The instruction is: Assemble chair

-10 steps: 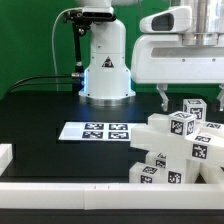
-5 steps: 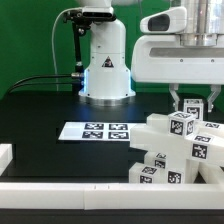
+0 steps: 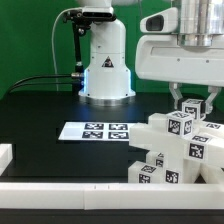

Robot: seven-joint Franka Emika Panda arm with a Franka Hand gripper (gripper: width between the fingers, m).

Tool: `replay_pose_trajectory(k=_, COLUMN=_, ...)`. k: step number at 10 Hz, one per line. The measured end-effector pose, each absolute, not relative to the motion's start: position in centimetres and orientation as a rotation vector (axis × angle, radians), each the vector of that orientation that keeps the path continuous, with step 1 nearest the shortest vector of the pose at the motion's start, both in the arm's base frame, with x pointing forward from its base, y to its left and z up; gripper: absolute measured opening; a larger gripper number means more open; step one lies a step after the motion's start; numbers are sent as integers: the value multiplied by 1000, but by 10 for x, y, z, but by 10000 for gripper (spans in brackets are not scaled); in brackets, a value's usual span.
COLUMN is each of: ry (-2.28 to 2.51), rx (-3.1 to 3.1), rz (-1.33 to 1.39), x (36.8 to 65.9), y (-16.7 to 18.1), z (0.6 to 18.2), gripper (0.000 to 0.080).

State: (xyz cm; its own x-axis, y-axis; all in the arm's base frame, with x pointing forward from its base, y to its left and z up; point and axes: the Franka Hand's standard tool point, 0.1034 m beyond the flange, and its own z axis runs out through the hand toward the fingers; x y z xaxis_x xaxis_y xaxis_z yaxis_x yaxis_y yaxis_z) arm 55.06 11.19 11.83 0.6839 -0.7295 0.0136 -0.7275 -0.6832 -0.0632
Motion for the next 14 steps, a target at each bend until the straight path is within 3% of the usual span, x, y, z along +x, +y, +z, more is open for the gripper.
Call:
replay_pose_trajectory(k=2, ry=1618, rx=-2579, rz=-38, x=552, y=115, z=119, gripper=281)
replay_pose_trajectory(k=4, ry=1670, rx=-2529, rz=-43, x=553, y=115, z=119, gripper=281)
replay_pose_trajectory(k=5, ry=1597, rx=-2584, rz=-51, x=554, y=116, z=119, gripper=360)
replay_pose_trajectory(k=6, ry=1402, rx=-2708, rz=-79, x=556, y=122, z=122, gripper=542)
replay_pose_trajectory(k=7, ry=1218, rx=-2801, rz=-96, x=557, y=125, z=124, gripper=615)
replay_pose_trajectory(k=9, ry=716, rx=-2977, rz=-134, x=559, y=125, z=127, gripper=644)
replay_pose_trajectory(k=13, ry=491, rx=-3031, rz=-139, x=559, y=124, z=125, gripper=649)
replay_pose_trajectory(k=14, ry=530, rx=-3023, rz=-137, x=558, y=124, z=125, gripper=558)
